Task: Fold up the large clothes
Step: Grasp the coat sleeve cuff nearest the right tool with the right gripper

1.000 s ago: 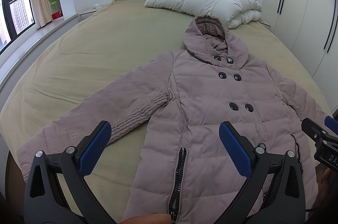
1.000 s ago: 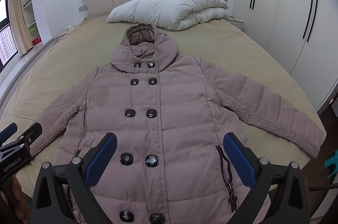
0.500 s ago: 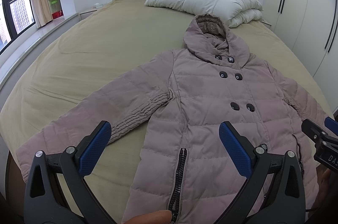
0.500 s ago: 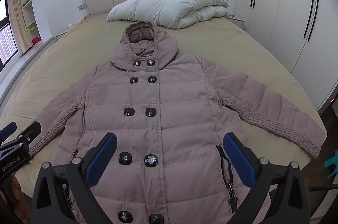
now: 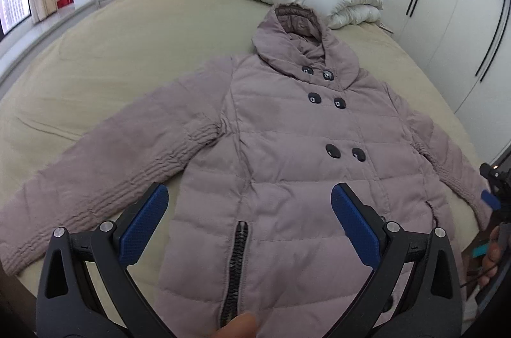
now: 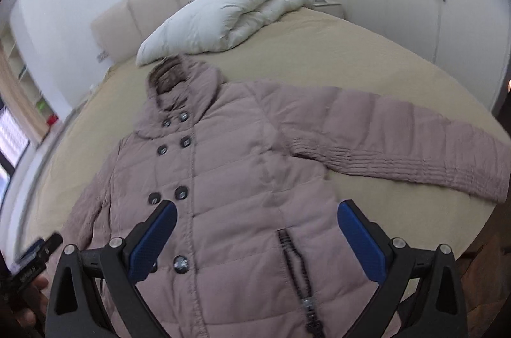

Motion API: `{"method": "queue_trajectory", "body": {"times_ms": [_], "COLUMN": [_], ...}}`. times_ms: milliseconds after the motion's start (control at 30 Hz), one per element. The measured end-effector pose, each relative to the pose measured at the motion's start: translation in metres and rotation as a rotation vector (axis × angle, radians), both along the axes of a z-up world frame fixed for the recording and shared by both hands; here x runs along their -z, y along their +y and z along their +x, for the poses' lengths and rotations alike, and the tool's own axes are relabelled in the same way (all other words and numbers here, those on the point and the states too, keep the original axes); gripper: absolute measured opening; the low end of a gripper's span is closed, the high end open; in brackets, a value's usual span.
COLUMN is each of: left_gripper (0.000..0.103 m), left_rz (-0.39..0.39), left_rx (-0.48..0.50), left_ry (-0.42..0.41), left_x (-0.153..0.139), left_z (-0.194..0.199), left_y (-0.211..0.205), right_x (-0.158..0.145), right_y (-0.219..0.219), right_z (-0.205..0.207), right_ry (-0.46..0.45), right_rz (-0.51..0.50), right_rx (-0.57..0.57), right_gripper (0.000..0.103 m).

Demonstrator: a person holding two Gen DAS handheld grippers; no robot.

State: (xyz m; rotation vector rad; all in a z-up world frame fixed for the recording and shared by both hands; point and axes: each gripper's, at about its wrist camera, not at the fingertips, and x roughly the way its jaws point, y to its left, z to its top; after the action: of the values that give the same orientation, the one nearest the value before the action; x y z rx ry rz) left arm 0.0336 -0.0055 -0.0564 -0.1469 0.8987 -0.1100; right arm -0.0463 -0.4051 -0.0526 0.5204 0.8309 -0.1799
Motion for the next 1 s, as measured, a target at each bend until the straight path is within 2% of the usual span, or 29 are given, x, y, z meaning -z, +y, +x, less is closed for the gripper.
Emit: {"method": "queue_trajectory", "body": {"times_ms": [33, 133, 267, 333, 433, 633, 700, 733, 767, 800, 867, 933, 1000], "left_gripper": [0.103, 0.103, 0.103, 0.103, 0.103, 0.103, 0.103, 0.103, 0.103, 0.103, 0.103, 0.103, 0.103], "left_rz": [-0.049, -0.114, -0.112, -0.080, -0.082, -0.163, -0.198, -0.219, -0.238, -0.255, -0.294, -0.325, -0.355], "left_rx": [0.002, 0.009, 0.036, 0.059, 0.078, 0.092, 0.091, 0.093, 0.095, 0.095, 0.101, 0.101, 0.101], "left_ry": [0.016, 0.016, -0.070, -0.057, 0.050, 0.046, 0.042, 0.041, 0.039, 0.038, 0.043, 0.041, 0.038], "left_x": [0.005, 0.014, 0.013, 0.015, 0.023, 0.026, 0.027, 0.027, 0.027, 0.027, 0.028, 0.028, 0.028], "left_z": [0.005, 0.019, 0.028, 0.035, 0.051, 0.059, 0.061, 0.062, 0.062, 0.064, 0.068, 0.072, 0.075], "left_y": [0.001, -0.003, -0.019, -0.031, -0.042, -0.043, -0.039, -0.037, -0.035, -0.033, -0.030, -0.026, -0.023], "right_x": [0.010, 0.049, 0.089, 0.103, 0.123, 0.149, 0.152, 0.152, 0.150, 0.144, 0.127, 0.099, 0.063], "right_y": [-0.030, -0.126, -0.203, -0.225, -0.248, -0.286, -0.297, -0.302, -0.306, -0.308, -0.303, -0.288, -0.259], "right_z": [-0.005, -0.038, -0.085, -0.097, -0.105, -0.110, -0.110, -0.108, -0.106, -0.101, -0.093, -0.076, -0.053], "right_ry": [0.006, 0.000, -0.055, -0.078, -0.137, -0.266, -0.288, -0.280, -0.260, -0.231, -0.212, -0.202, -0.187], "right_rz": [0.062, 0.285, 0.445, 0.500, 0.598, 0.710, 0.708, 0.692, 0.658, 0.603, 0.529, 0.417, 0.246], "right_rx": [0.069, 0.318, 0.556, 0.610, 0.645, 0.720, 0.736, 0.735, 0.729, 0.712, 0.658, 0.588, 0.487], "right_gripper": [0.103, 0.101, 0.096, 0.096, 0.091, 0.080, 0.079, 0.074, 0.064, 0.058, 0.031, 0.024, 0.023]}}
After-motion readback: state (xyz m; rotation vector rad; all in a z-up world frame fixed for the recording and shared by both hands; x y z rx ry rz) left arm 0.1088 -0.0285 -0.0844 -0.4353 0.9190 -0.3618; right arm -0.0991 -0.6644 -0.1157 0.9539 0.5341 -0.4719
